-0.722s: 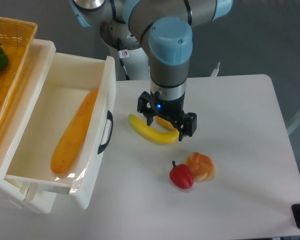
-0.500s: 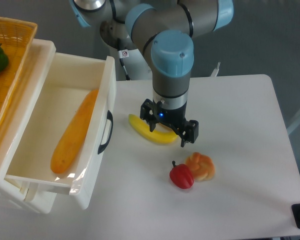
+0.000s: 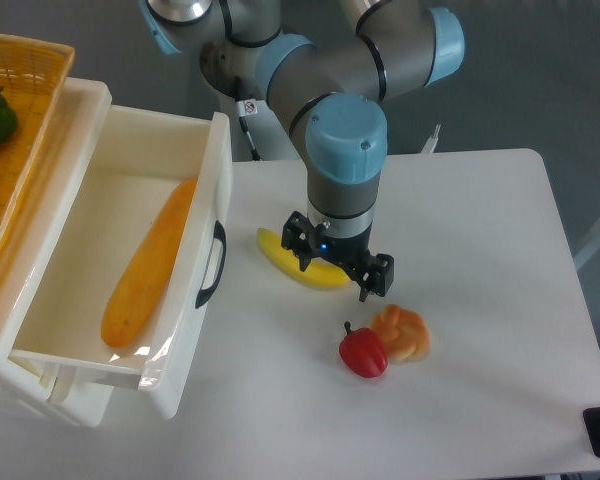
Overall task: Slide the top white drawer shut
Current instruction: 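Lower the open gripper toward the table beside the yellow banana, then raise the gripper and move it toward the open white drawer's front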
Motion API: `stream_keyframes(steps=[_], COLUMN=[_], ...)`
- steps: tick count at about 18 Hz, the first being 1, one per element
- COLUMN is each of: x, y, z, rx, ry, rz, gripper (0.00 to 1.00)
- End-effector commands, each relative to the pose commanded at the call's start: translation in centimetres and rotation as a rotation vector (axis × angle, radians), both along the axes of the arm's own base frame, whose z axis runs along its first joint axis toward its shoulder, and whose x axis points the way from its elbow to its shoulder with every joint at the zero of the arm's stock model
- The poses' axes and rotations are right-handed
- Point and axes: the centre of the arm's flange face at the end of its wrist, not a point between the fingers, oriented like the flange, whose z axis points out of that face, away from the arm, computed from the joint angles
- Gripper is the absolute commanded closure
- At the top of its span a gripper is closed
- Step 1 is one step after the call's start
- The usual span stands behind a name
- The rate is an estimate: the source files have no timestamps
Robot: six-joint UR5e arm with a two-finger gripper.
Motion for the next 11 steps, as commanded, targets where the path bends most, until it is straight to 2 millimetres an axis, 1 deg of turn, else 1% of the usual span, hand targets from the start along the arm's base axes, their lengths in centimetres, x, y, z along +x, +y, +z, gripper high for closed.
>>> stream_keyframes(steps=[4,6,8,11], x=[0.1,0.3,0.3,1.1], y=[0.1,0.3,0.3,1.1], z=[-1.6,-1.8,-2.4,-3.2], rx=[-0.025,-0.028,-0.035,-0.038], ry=[-0.022,-0.025,-0.034,-0.05], rz=[0.028,0.045,0.083,0.147], gripper=[0.0,0.0,0.0,0.0])
